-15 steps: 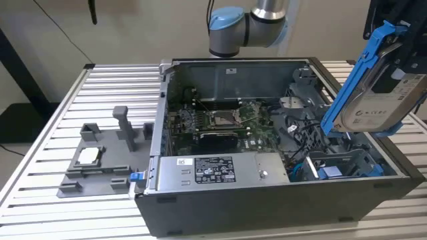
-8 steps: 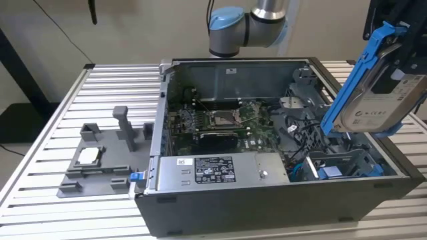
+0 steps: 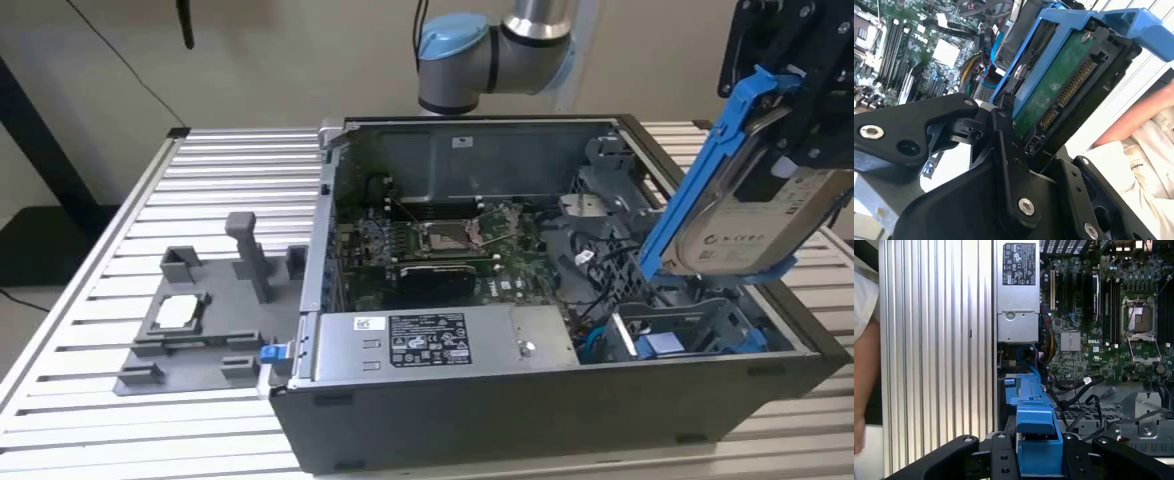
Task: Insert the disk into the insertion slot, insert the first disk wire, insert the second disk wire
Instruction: 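Insert the disk into the insertion slot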
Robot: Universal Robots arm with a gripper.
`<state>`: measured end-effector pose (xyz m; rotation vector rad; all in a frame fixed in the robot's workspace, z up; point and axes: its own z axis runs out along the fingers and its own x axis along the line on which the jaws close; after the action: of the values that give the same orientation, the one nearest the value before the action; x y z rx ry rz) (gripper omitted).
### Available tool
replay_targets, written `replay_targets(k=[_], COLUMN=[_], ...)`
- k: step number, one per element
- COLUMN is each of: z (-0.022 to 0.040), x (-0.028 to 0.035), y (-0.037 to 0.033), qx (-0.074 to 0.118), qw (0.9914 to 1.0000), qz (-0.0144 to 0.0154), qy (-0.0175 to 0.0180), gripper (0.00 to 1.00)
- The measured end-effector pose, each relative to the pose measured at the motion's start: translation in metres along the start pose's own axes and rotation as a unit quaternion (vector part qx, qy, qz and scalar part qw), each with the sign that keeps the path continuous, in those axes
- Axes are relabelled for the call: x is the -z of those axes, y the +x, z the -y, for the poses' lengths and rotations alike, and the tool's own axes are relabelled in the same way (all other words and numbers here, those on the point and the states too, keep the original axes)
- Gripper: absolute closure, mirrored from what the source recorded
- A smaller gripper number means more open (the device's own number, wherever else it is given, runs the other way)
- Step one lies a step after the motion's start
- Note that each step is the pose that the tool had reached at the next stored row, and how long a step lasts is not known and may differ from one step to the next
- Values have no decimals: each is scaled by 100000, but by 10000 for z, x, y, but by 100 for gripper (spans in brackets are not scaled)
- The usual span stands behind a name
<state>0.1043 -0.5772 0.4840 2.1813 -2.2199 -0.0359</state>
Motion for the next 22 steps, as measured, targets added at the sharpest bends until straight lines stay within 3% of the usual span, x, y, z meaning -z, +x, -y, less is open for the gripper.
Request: replay_targets(k=[9,16,22], z=[94,120,121], x=[-158,-282,-296], y=[-2,-5,-6], qx=[425,456,463], qw=[99999,99999,99999], qz=[-16,-14,-11], qy=[61,73,73], gripper=[67,67,67])
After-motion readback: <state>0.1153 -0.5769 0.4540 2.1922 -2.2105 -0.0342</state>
